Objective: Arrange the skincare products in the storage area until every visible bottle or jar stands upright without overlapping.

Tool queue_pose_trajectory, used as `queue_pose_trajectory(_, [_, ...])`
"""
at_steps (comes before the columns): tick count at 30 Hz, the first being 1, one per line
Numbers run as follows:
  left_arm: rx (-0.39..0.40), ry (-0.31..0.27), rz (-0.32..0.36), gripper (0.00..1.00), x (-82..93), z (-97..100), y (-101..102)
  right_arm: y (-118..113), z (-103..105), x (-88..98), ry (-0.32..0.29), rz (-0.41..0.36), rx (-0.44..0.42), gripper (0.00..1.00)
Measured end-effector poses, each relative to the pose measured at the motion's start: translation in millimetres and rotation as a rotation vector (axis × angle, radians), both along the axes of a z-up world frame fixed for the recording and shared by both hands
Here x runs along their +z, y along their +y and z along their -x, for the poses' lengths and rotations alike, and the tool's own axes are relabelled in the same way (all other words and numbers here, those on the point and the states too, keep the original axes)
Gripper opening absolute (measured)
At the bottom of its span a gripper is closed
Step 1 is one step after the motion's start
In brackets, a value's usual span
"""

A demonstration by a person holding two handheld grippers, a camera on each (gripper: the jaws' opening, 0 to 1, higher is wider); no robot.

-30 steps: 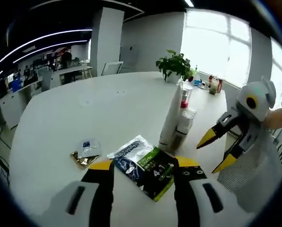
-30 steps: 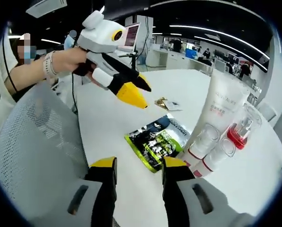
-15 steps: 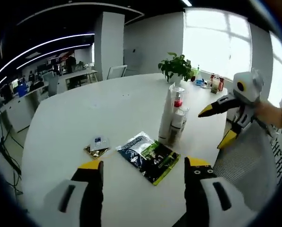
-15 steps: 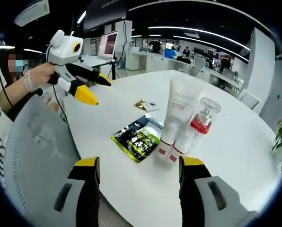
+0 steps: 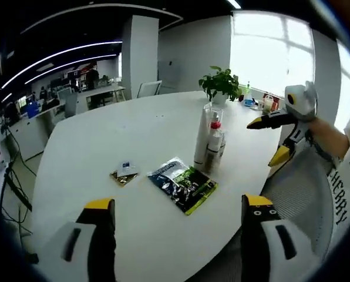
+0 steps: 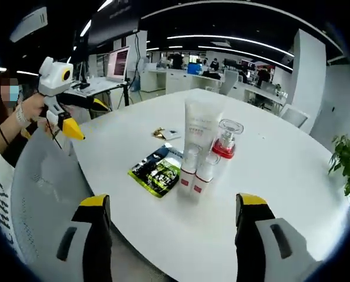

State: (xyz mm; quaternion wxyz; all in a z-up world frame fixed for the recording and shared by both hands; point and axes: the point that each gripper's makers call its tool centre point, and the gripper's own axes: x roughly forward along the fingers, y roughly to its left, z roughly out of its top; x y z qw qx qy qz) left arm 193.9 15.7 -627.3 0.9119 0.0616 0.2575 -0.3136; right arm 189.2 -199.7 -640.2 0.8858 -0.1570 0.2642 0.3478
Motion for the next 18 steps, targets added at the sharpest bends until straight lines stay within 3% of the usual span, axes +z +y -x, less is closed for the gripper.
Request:
queue_pose_trajectory(12, [-0.014,0.026,0.007,0.99,-4.4,22.6,-1,0,10,2.2,0.002,0.001,0.004,0.99])
queue_pose_trajectory(18, [-0.013,0.038,0.008,0.99,-6.7,33.1,-2,4,14,4.9,-0.010,-0.002,0.019,0.99])
